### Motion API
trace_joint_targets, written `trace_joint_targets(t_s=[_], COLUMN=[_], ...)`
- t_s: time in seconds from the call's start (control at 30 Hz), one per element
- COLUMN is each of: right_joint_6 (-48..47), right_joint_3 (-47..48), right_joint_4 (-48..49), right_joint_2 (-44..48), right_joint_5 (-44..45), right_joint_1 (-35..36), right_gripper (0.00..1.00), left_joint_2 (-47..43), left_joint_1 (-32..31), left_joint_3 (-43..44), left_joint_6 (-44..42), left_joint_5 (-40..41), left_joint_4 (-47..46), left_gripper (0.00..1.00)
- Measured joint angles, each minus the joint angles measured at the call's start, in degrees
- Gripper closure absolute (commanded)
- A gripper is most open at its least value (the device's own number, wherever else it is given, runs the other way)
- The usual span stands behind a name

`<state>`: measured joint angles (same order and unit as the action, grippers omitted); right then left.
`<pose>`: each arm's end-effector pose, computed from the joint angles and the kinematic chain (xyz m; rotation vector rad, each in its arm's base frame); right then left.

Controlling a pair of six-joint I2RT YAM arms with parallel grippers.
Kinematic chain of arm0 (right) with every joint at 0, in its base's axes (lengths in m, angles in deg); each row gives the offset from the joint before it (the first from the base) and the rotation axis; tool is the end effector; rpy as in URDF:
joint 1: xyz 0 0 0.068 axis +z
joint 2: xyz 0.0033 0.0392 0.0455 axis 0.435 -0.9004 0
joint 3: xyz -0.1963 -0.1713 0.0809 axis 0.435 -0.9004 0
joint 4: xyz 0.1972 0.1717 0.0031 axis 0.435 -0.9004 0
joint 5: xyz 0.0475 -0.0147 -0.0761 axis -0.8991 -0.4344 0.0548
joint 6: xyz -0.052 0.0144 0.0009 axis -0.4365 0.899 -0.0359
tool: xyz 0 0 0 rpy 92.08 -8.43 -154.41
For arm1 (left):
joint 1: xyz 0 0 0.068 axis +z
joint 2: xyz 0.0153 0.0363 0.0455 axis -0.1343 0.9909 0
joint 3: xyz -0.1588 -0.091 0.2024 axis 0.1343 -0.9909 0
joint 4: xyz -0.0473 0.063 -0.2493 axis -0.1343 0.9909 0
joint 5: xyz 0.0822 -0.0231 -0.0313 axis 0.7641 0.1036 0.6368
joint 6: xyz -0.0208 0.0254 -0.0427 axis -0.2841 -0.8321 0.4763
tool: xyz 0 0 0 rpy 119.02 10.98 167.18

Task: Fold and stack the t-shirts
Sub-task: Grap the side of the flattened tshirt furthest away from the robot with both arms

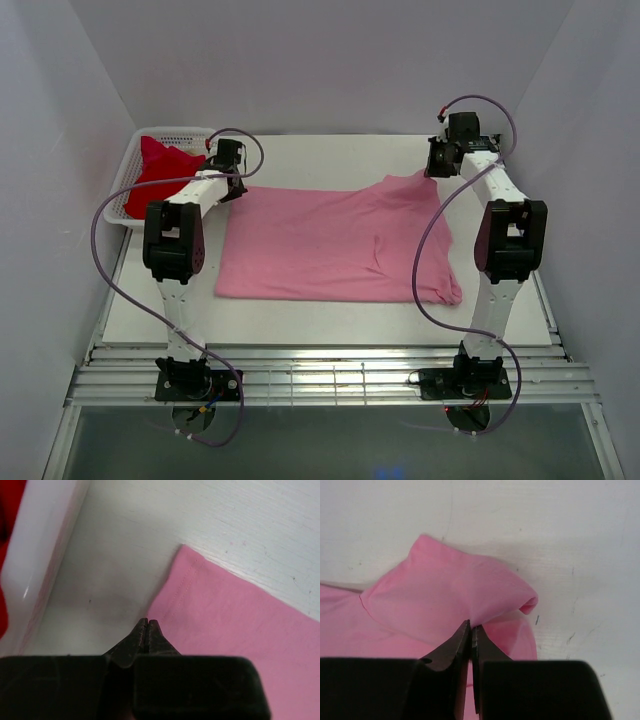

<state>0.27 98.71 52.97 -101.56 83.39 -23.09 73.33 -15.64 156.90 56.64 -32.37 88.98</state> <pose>0.4811 0.0254 0.2593 0.0180 2.3243 0.1648 0.4663 -0.0530 0.1789 -0.4487 2.4366 0.2088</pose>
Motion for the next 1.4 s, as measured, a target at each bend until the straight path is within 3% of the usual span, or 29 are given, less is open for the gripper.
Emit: trace_joint_targets(t_s=[0.13,0.17,0.27,0.3,0.4,0.47,0.73,1.4], right_joint_6=[-0.26,-0.31,-0.74,-0.96,-1.51,-1.6,-2.14,-2.78], right_joint_3=[-5.38,-6.71,-8.96,-9.18,-9.18,-9.18,-9.11,-7.93], right_joint_4=[0.11,0.17,-0.37,-0.42,-0.31,-0.31,-0.35,-1.18], right_joint_2=[1.27,1.29,1.27,1.27,1.27,1.27,1.29,1.27], right_joint_5=[0.0,0.0,0.0,0.0,-0.13,-0.17,-0.35,-0.48], right_joint_1=[0.0,0.0,0.0,0.0,0.0,0.0,0.0,0.0], right_gripper=[0.92,0.92,0.92,0.92,0.92,0.92,0.92,0.92], left_joint_2=[-1.79,-1.9,-1.9,-1.88,-1.07,0.24,6.25,9.7], left_joint_1=[0.0,0.0,0.0,0.0,0.0,0.0,0.0,0.0], left_joint_3=[-1.97,-2.1,-2.08,-1.97,-0.2,2.03,7.87,9.03], left_joint_6=[0.2,0.2,-0.33,-0.5,-1.07,-1.44,-2.93,-3.28], left_joint_5=[-0.07,-0.09,-0.55,-0.72,-1.11,-1.22,-1.29,-1.36], left_joint_4=[-1.55,-1.81,-2.64,-2.89,-3.23,-3.82,-5.79,-5.97], left_gripper=[1.0,0.88,0.72,0.62,0.46,0.43,0.45,0.48])
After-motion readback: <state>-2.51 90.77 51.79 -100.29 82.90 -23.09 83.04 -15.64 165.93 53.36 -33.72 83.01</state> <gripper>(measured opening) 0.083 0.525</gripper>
